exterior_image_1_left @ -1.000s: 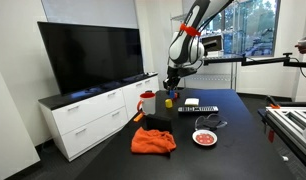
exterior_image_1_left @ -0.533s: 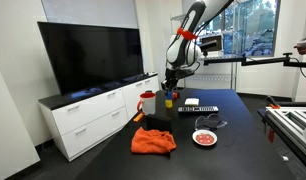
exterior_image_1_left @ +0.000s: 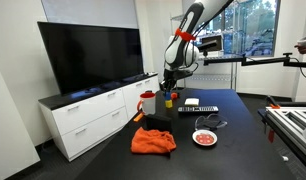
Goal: Put the blue block on the yellow block
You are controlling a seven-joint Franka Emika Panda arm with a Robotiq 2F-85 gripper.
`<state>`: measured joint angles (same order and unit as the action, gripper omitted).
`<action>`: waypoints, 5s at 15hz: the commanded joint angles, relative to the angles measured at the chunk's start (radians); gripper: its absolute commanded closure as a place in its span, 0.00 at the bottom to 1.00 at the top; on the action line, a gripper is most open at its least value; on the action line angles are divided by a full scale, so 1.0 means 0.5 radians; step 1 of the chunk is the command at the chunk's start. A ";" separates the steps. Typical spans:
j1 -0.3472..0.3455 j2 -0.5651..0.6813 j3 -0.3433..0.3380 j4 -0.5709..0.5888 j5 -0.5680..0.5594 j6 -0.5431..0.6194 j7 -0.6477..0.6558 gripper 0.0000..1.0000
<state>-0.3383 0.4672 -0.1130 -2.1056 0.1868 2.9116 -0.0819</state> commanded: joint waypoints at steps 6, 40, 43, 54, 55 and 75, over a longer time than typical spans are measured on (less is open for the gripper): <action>0.046 -0.017 -0.002 0.011 -0.027 -0.003 0.040 0.92; 0.045 -0.070 -0.021 -0.054 -0.033 -0.042 0.029 0.92; 0.043 -0.093 -0.027 -0.062 -0.030 -0.070 0.031 0.92; 0.044 -0.084 -0.037 -0.070 -0.022 -0.059 0.041 0.92; 0.045 -0.084 -0.038 -0.068 -0.022 -0.059 0.043 0.92; 0.058 -0.055 -0.041 -0.019 -0.022 -0.069 0.075 0.92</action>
<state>-0.3134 0.4552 -0.1290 -2.1227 0.1868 2.8862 -0.0613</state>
